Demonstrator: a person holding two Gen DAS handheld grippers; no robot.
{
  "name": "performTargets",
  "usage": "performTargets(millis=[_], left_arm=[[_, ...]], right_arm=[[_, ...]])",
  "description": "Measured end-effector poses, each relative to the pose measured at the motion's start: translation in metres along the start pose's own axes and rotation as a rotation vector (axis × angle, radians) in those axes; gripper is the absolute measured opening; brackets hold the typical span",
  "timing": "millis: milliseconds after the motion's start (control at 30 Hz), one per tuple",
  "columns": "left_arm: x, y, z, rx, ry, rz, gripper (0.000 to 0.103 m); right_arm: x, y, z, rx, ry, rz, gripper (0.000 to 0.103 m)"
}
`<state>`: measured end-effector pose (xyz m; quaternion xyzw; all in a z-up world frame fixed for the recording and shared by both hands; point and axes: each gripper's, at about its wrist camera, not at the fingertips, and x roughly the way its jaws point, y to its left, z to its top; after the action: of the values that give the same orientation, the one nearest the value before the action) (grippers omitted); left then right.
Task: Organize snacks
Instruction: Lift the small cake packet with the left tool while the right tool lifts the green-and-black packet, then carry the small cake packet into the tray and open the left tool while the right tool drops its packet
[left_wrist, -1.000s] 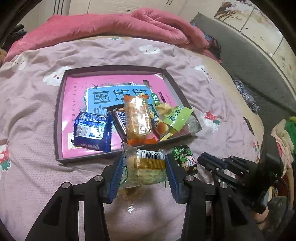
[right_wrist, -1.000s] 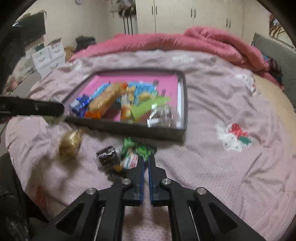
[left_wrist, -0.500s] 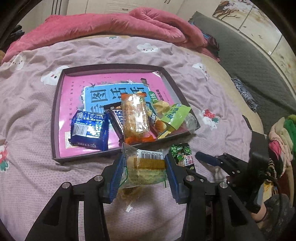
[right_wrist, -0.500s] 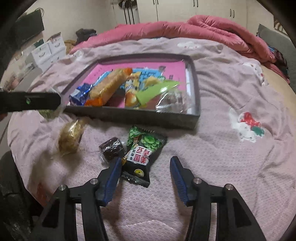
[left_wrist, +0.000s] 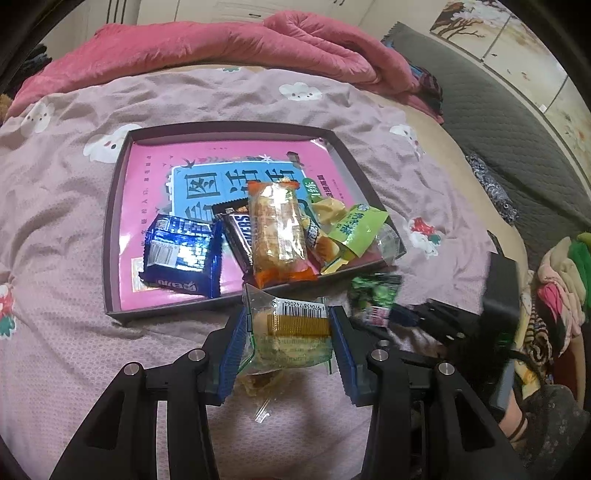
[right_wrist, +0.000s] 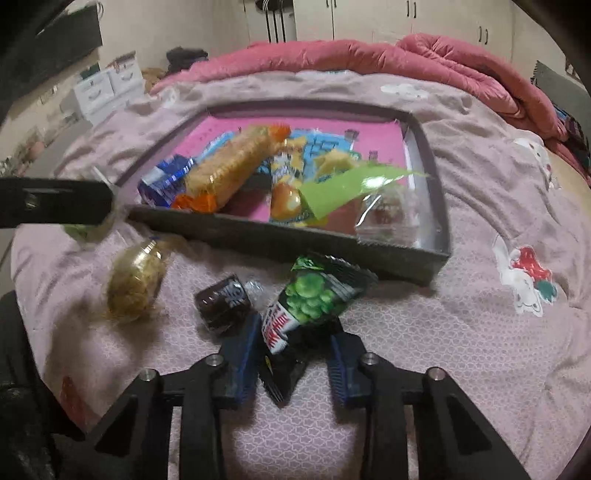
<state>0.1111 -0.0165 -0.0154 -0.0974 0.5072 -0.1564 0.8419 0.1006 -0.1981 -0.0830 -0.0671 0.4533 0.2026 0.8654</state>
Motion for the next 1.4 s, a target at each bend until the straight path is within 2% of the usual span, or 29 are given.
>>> performTargets(millis=[67, 267, 367, 633, 833, 1400], left_arm=[[-0.002, 0.002, 0.001, -0.005, -0.007, -0.002, 0.046], [-0.008, 0.007, 0.006, -0.017, -0.027, 0.003, 0.046], [-0.010, 0.012, 0.009, -0.030, -0.036, 0.016, 0.046], [-0.012, 0.026, 0.019, -0.046, -0.071, 0.075, 0.046], [-0.003, 0.038, 0.028, -0.065, -0.068, 0.101, 0.046], [0.035, 0.029, 0.041, -0.041, -0.037, 0.129, 0.047]], right_arm=[[-0.014, -0.006, -0.002, 0.029, -0.030, 0.012, 0.026], [-0.049, -0.009, 0.009, 0.050, -0.165, 0.050, 0.026], [-0.056, -0.006, 0.022, 0.036, -0.201, 0.066, 0.026], [-0.040, -0.003, 0.053, 0.033, -0.203, 0.062, 0.026], [-0.026, -0.003, 0.067, 0.047, -0.191, 0.067, 0.026], [0.006, -0.003, 0.083, 0.050, -0.151, 0.084, 0.026]])
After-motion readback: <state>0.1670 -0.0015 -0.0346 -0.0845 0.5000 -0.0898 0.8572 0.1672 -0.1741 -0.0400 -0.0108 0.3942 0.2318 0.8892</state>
